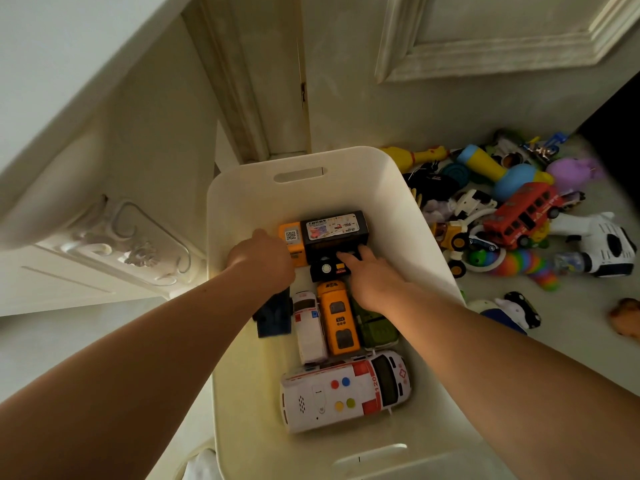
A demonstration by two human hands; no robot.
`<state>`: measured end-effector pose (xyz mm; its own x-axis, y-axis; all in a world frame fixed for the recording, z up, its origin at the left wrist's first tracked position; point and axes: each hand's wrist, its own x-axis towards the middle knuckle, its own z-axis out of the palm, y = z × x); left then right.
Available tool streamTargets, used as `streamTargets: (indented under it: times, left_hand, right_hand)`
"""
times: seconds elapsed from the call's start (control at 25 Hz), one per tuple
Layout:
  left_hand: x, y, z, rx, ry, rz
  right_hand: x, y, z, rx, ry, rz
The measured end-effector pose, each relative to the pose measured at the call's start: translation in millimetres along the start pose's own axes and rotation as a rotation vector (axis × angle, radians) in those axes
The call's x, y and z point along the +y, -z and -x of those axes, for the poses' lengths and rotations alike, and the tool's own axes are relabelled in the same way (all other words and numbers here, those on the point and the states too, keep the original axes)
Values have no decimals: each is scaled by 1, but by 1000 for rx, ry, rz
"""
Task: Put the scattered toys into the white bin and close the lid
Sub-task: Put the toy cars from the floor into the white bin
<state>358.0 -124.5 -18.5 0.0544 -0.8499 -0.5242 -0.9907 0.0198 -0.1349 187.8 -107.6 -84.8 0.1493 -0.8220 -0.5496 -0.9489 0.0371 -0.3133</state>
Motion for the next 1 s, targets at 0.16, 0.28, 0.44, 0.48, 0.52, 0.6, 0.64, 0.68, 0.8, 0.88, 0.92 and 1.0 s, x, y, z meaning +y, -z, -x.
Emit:
streamTargets:
  times: [0.16,0.28,0.44,0.48,0.52,0.6,0.64,0.68,0.8,0.88,0.92,1.0]
  left_hand:
    - [9,-11,5,-194,-118,-96]
    - [16,-13,9,-215,-169,-195]
    - [8,-18,12,-254,-196,-278]
    - [5,-18,13,-275,-188,-259]
    - [3,-17,14,-306,-193,-251]
    - [3,-10,15,-379,-228,-238]
    - [4,-4,15,-424,-238,-215]
    - [5,3,18,-459,-247,-203]
    - [2,7,15,-544,-235,-144]
    - [-2,3,14,-581,-204,-121]
    - [-4,1,14,-563,-209,-138]
    - [-6,-2,15,-556,-214,-111]
  right_hand:
    - [-6,3,3,-9,-8,-31]
    - [-6,3,6,-16,-3,-41]
    - [-9,4,9,-2,2,-43]
    - [-10,5,9,7,2,-39]
    - [-11,5,10,21,1,-22]
    - [-14,5,10,67,10,36]
    - [-16,5,11,77,16,62]
    - [-17,5,11,74,15,74]
    - [-16,8,12,45,7,44]
    - [-16,8,14,26,11,30]
    - [-16,7,14,10,9,29]
    - [-18,6,15,2,4,55]
